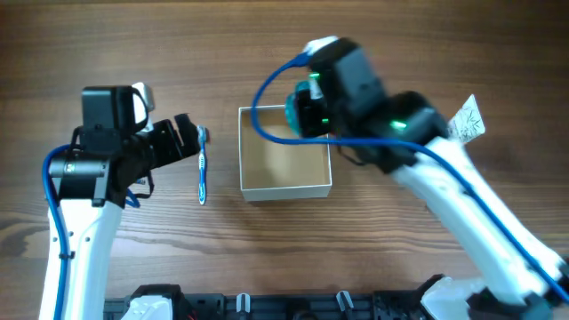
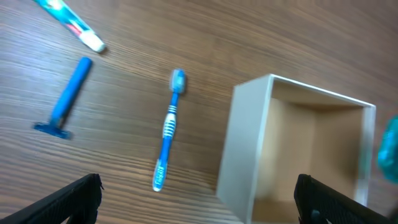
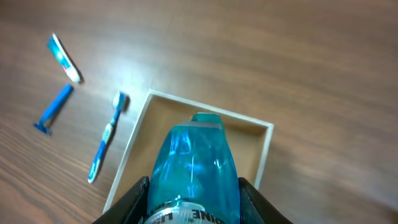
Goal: Pack container
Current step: 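Lift the mouthwash bottle and lower it into the white box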
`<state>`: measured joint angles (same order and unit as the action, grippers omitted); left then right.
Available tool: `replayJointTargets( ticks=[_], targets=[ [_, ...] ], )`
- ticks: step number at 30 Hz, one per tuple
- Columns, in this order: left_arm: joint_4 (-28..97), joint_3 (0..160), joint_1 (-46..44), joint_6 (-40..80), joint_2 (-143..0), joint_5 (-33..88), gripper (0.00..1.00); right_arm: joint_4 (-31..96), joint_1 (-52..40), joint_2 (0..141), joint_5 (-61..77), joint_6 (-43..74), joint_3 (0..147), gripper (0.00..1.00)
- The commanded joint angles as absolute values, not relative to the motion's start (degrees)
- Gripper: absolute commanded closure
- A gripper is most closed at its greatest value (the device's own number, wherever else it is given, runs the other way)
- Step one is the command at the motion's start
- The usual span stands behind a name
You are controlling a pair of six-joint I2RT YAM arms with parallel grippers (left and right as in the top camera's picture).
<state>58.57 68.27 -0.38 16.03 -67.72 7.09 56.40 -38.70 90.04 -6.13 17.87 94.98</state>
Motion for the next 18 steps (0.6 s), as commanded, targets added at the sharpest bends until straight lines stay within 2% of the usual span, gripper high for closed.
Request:
replayJointTargets(
  ticks=[1,6,18],
  targets=[
    [59.2,69.4,2.9,10.1,-68.2,2.6,0.0,54.7,-40.0,95.4,-7.9,21.5,96.1,0.96],
    [60.1,69.4,3.6,9.0,-69.1,-3.7,0.0,52.1,-40.7,100.7,-7.7,23.1,96.1,0.96],
    [60.1,69.4,3.6,9.0,-71.0,-3.7,0.0,47.1,-41.6,108.4,-7.1,28.8,96.1,0.96]
  ],
)
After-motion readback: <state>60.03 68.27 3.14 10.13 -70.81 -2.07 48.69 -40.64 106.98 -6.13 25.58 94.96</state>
